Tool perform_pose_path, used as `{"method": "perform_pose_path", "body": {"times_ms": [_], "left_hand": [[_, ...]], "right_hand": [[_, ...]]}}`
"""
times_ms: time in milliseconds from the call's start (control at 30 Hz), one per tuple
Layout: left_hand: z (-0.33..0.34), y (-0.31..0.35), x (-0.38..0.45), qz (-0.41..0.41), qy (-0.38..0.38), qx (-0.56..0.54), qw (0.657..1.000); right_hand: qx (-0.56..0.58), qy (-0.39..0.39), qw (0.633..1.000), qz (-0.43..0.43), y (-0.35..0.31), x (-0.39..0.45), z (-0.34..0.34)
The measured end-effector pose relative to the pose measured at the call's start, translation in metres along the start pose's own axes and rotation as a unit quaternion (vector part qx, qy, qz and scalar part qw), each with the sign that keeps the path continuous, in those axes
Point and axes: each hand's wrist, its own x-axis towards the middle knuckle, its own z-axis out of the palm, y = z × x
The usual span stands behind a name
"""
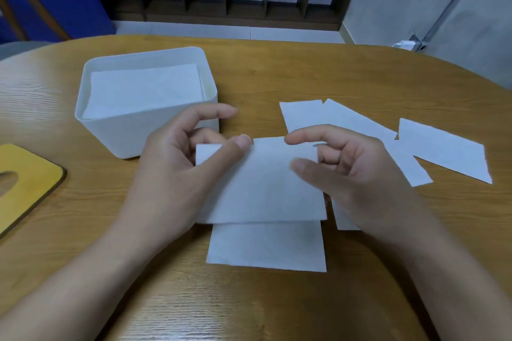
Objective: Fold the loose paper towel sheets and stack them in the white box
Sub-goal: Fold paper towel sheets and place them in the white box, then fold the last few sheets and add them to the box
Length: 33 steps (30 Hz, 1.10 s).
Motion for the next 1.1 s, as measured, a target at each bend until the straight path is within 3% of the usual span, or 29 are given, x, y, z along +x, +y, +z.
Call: {"method": "perform_pose_path", "body": {"times_ms": [300,500,633,767,1100], "left_hand": [[-0.004,-0.012,-0.007,-0.003,-0.122,0.168,0.978],[0.001,-0.016,-0.007,0.08,-0.142,0.345,0.924],[-0.001,-0.021,0.001,0.074,-0.154,0.342,0.924],[0.005,-0.025,0.005,0.089,-0.102,0.302,0.944],[0.011,-0.03,0.005,0.08,-0.054,0.278,0.956]], "right_hand": [[-0.192,-0.103,0.975,0.034,-0.003,-0.015,-0.008],[-0.357,-0.115,0.927,-0.006,-0.005,-0.017,-0.001],[-0.381,-0.048,0.921,-0.064,0.001,-0.013,-0.001],[-0.364,0.042,0.922,-0.126,0.022,0.004,0.015],[-0.426,0.066,0.875,-0.219,0.039,0.02,0.035]]}}
